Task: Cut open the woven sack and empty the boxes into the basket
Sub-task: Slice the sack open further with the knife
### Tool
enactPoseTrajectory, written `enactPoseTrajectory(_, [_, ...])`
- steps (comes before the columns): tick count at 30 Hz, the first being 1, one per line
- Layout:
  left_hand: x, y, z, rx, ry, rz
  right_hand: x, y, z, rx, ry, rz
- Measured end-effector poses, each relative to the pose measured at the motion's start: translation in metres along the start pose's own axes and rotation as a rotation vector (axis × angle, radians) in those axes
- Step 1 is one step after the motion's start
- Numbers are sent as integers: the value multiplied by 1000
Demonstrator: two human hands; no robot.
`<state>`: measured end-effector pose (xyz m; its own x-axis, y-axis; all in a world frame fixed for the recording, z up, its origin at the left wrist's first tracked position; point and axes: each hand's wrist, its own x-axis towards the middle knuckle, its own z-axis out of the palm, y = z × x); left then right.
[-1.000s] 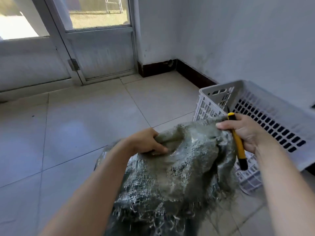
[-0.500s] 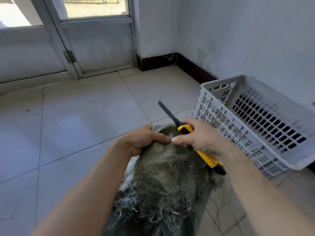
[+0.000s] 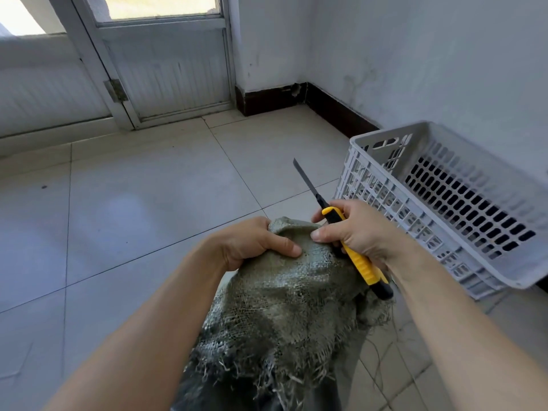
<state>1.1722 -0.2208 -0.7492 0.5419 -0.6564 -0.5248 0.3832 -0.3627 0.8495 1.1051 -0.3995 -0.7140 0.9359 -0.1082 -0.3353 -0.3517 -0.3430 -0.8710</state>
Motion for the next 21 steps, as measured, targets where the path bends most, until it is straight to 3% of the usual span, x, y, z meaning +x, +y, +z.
enactPoseTrajectory(8, [-1,-1,-1,-123,-35,-16,3,6,-2,4,26,-47])
enactPoseTrajectory(13, [-1,-4,-5,-160,65,-15,-4,6,-11,-159,175,-160])
enactPoseTrajectory(17, [0,-2,-10,-220,161,-11,-19,-5,-20,-217,19,-131])
enactPoseTrajectory(21, [-1,3,-12,-287,163,-11,-25,2,-18,-501,-86,-73])
